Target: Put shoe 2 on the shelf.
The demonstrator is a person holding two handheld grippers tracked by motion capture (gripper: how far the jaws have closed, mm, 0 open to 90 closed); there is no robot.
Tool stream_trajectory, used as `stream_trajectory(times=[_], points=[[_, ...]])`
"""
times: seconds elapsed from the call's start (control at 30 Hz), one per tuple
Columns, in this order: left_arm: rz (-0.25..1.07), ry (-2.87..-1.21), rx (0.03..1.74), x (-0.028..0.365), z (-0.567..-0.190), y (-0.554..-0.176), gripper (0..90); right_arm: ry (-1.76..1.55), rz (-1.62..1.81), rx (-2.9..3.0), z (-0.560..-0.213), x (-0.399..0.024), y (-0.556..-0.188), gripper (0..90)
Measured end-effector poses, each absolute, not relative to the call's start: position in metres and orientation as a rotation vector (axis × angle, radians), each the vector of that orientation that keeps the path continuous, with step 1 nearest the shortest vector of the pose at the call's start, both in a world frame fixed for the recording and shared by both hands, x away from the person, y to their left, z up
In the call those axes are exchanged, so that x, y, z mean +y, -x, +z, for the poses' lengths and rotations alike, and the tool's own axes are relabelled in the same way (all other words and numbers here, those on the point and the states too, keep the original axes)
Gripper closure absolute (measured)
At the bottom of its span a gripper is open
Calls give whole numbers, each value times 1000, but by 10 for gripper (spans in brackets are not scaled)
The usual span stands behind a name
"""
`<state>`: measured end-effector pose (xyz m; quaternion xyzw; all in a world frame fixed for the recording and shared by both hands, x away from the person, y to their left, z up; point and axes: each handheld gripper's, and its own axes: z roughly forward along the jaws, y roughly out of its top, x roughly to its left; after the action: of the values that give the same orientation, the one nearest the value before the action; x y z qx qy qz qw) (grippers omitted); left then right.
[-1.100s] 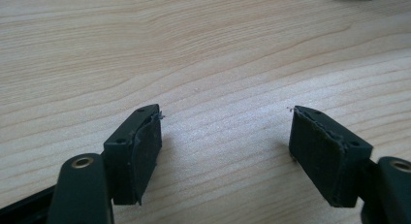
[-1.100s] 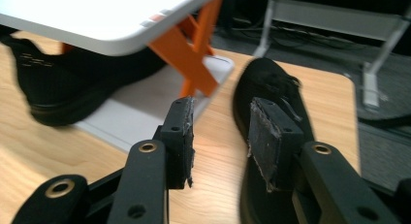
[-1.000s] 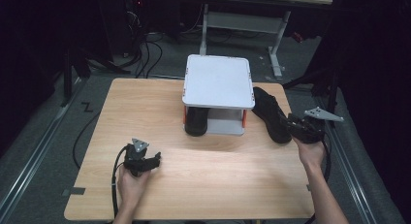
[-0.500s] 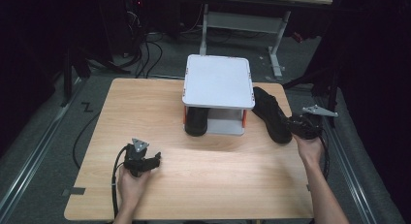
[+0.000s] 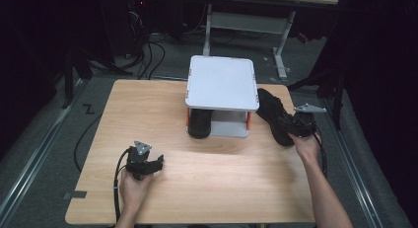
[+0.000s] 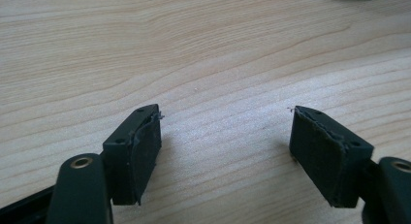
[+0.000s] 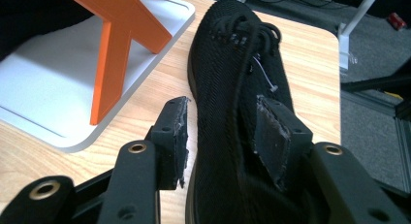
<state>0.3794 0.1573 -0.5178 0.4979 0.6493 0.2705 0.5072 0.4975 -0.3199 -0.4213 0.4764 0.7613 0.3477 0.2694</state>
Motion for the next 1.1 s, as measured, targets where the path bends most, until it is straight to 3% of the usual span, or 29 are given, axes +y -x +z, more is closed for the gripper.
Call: stream_trajectory(times=[0.73, 0.9, 1.1], points=[[653, -1203, 1567, 156, -518, -381, 276, -1269, 821, 2229, -444, -315, -525, 671], [653, -1202, 1567, 156, -518, -381, 276, -1297, 867, 2241, -444, -320, -527, 773], [653, -1202, 1567, 156, -518, -381, 276, -1334, 949, 2247, -446, -327, -528, 815]])
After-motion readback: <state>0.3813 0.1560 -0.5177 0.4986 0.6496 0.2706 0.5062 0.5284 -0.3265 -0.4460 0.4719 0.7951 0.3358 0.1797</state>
